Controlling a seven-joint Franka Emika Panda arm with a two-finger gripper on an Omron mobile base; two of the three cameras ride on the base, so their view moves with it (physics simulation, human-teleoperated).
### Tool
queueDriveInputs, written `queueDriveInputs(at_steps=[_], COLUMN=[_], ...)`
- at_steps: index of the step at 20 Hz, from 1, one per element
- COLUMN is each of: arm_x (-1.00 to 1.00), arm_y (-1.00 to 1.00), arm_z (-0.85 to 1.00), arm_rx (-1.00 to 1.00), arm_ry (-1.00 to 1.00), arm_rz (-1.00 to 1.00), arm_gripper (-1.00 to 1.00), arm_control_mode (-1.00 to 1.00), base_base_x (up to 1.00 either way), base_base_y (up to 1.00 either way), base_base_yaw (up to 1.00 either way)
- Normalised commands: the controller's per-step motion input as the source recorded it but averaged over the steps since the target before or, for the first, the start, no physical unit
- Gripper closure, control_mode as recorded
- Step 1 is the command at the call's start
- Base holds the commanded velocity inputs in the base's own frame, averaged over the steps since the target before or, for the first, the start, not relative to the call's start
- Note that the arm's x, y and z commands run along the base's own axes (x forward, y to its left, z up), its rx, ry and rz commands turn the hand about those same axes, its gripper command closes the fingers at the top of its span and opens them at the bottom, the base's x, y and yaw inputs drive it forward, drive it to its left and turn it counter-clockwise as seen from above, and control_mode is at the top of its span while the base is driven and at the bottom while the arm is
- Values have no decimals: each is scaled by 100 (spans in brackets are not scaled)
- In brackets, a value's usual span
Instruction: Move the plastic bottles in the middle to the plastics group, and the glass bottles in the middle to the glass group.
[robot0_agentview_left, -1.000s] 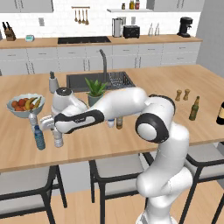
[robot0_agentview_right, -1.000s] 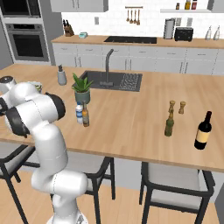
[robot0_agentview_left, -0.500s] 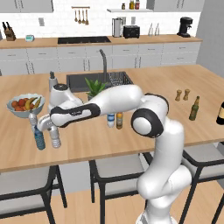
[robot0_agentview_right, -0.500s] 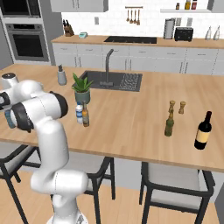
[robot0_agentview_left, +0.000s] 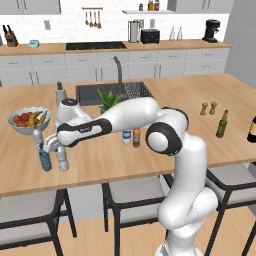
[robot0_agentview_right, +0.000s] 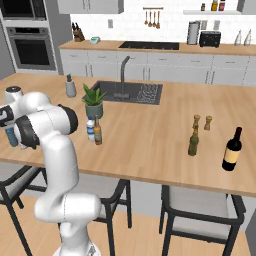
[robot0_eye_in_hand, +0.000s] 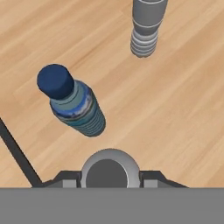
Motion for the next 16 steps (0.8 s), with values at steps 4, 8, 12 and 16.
queueDriveInputs(at_steps=[4, 8, 12, 16], arm_x=[9, 11, 10, 7], arm_y=[0, 0, 0, 3], arm_z=[0, 0, 0, -3], arm_rx=[1, 3, 4, 1], arm_ry=[0, 0, 0, 0], arm_rz=[0, 0, 0, 0], arm_gripper=[100, 100, 100, 100], arm_control_mode=[-100, -100, -100, -100], base_base_x=[0, 0, 0, 0], base_base_y=[0, 0, 0, 0], base_base_yaw=[0, 0, 0, 0])
